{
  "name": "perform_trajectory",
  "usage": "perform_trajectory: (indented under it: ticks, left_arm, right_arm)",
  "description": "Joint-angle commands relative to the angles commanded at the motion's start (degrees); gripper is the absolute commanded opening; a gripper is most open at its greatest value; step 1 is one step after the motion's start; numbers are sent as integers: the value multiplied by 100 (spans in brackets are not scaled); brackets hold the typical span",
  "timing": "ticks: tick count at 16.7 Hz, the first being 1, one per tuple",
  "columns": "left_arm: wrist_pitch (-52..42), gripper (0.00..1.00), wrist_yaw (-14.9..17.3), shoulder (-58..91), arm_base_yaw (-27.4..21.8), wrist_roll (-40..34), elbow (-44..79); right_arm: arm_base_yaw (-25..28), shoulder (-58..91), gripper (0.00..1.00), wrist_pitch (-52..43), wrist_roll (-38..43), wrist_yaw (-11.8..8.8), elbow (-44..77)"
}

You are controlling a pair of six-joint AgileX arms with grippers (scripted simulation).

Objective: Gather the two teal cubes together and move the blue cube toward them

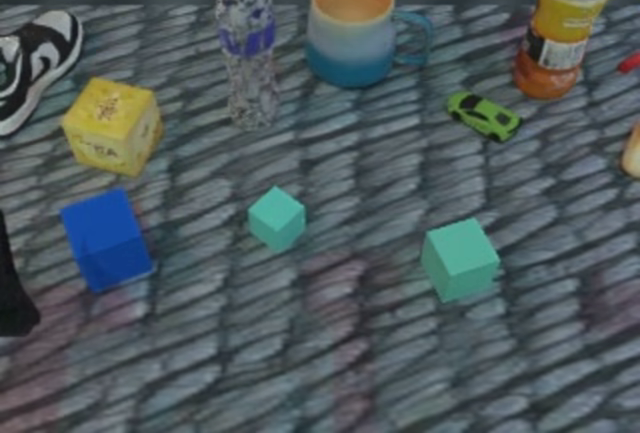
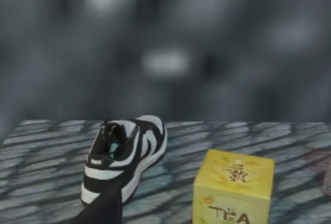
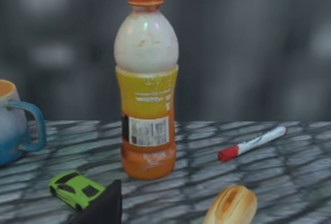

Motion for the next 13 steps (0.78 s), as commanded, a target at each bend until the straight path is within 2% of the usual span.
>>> perform_trajectory:
  ticks: [6,9,13]
  left_arm:
    - [-381,100,-8,586,-162,64,585]
    - [-1010,100,0,1660,-448,173,1627]
    - [-2171,100,18,3929,-966,373,3546]
  right_arm:
    - [0,0,100,0,0,0,0]
    - [0,0,100,0,0,0,0]
    - [0,0,100,0,0,0,0]
